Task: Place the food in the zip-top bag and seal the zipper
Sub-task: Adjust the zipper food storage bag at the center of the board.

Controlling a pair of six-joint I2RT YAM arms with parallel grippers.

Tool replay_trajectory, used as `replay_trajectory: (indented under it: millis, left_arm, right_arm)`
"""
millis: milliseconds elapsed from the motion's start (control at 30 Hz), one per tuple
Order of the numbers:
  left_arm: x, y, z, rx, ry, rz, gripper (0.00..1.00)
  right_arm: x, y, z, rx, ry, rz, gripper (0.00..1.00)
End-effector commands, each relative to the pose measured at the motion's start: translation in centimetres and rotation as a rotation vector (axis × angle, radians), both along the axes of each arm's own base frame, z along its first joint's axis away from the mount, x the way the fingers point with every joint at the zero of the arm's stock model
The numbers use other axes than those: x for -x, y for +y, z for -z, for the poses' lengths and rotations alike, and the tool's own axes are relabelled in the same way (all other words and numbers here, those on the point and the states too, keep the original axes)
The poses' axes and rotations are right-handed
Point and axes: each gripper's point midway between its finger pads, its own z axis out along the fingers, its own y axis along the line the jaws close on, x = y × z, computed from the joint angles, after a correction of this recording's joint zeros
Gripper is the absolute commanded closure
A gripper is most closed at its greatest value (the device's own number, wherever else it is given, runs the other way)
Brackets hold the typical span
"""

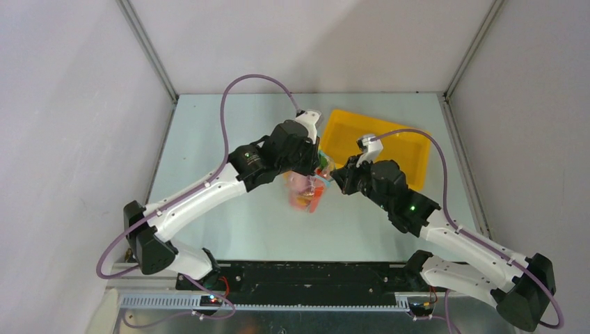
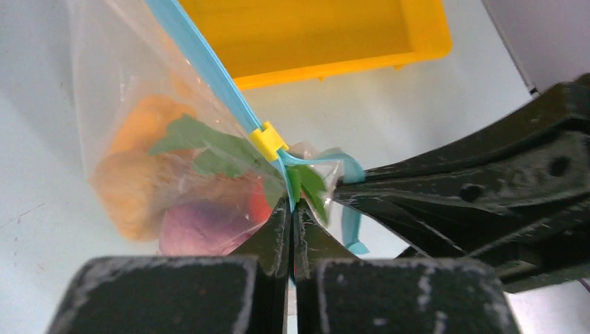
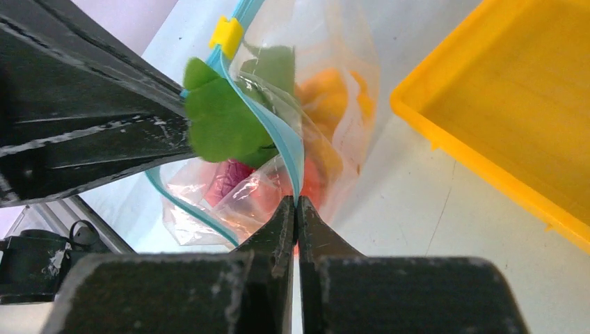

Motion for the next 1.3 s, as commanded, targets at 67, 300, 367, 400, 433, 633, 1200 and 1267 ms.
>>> replay_trajectory:
  millis: [67,300,367,400,433,633,1200,1267]
  left_arm:
    - [-1.7,-0.1,-0.7,-0.011,-0.043,-0.050,1.00]
    - [-1.9,-0.7,0.0,-0.014,-0.030,-0.046,1.00]
    - [-1.8,-0.8,-0.1,-0.010,-0.029,-0.041,1.00]
    - [-1.7,-0.8,0.0,-0.008,-0.028,-0.038,1.00]
    - [-1.7,-0.7,-0.1,-0.008,-0.028,-0.038,1.00]
    - [-1.1,-1.1,-0.3,0.020,-0.017,-0.005,1.00]
    - [0.2,-0.9,-2.6,0.105,-0.046,0.032,0.95]
    - [0.3,-1.2,-2.6,0.114,-0.042,0.047,0.94]
  right_arm:
    - [0.0,-0.8,-4.2,-0.026,-0.109,0.009,0.86]
    - [2.3,0.6,-8.1,-0.094,-0.247,-0.161,0.83]
    - [2.6,1.4,-8.6,-0.103,-0.282,-0.208,0.82]
    - [2.5,1.8,-8.5,-0.094,-0.287,-0.226,0.82]
    - [2.5,1.9,-8.6,-0.088,-0.293,-0.232,0.81]
    - [1.5,2.5,-8.6,-0.028,-0.323,-0.250,0.86]
    - [-2.2,1.6,-0.4,0.147,-0.009,-0.007,0.93]
    - [-1.9,3.0,0.4,0.153,-0.003,-0.064,0.93]
